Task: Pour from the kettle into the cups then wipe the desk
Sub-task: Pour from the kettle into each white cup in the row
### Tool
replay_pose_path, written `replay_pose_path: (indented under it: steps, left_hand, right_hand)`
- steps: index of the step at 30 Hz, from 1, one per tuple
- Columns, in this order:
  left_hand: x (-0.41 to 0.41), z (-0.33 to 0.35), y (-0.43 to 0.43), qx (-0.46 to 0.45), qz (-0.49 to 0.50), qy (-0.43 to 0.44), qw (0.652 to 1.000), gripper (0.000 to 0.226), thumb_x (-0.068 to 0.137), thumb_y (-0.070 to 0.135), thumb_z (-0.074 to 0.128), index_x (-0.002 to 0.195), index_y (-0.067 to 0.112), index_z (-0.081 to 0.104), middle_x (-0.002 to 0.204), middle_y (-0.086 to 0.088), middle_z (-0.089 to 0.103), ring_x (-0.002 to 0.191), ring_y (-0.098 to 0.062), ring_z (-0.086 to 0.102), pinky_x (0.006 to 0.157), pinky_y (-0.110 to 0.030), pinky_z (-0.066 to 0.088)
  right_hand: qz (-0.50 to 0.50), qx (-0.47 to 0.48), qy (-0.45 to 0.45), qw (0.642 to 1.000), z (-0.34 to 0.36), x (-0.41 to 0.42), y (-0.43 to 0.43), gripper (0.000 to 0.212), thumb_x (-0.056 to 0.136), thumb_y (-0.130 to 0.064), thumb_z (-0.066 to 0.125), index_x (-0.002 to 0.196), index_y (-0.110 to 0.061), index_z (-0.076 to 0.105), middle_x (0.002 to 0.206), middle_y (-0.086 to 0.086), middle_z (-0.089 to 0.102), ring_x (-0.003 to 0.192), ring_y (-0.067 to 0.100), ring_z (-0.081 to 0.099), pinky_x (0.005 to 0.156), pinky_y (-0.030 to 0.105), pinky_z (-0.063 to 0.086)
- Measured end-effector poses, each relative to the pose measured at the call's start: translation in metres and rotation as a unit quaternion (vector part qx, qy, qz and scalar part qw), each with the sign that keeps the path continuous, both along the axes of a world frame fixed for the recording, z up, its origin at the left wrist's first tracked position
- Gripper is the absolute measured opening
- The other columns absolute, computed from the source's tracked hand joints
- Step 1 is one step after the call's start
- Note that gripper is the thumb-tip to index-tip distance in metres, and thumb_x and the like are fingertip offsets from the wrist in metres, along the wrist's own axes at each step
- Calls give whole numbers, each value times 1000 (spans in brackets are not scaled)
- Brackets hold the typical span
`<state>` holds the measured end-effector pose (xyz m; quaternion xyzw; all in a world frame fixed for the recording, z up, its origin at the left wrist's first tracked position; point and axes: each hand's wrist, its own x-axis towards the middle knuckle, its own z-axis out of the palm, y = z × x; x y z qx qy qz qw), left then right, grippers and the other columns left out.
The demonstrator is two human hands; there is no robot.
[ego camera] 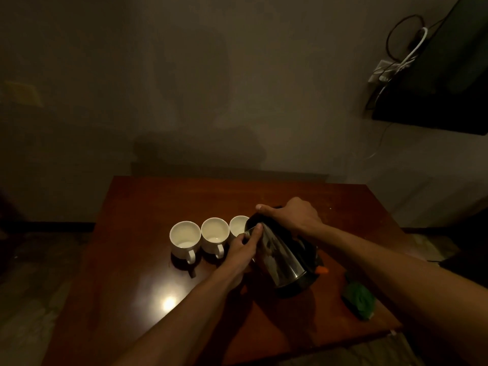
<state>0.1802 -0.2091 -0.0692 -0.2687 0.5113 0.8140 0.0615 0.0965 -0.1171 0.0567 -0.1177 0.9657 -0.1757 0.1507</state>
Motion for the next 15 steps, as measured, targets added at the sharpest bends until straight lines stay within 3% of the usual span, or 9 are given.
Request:
replay_pose_path:
  steps: [3, 10, 15]
  left_hand:
    - [0, 3, -1, -3, 4, -3, 1000, 88, 71, 72, 60, 140, 18, 52, 132, -4, 61, 110, -22, 60, 84, -39, 55]
    - [2, 1, -2, -3, 3, 0, 1000, 94, 67, 76, 63, 140, 19, 51, 134, -4, 61, 120, -26, 58, 100, -52, 52]
    - [2, 7, -1, -46, 7, 9, 999, 65, 85, 63, 61, 131, 18, 55, 117, 2, 63, 97, -10, 60, 71, -29, 51]
  right_hand:
    - [1, 10, 8, 1000, 2, 0, -2, 59, 82, -74, 57, 67, -16, 57, 62, -2, 59, 50, 12, 57, 49, 19, 43]
    - [4, 15, 7, 1000, 3, 1, -4, 61, 81, -76, 56, 66, -17, 56, 61, -2, 58, 50, 12, 57, 49, 19, 42]
    - [-30, -39, 3, 999, -2, 5, 10, 62, 80, -75, 58, 65, -15, 56, 57, -3, 57, 45, 10, 55, 46, 19, 41]
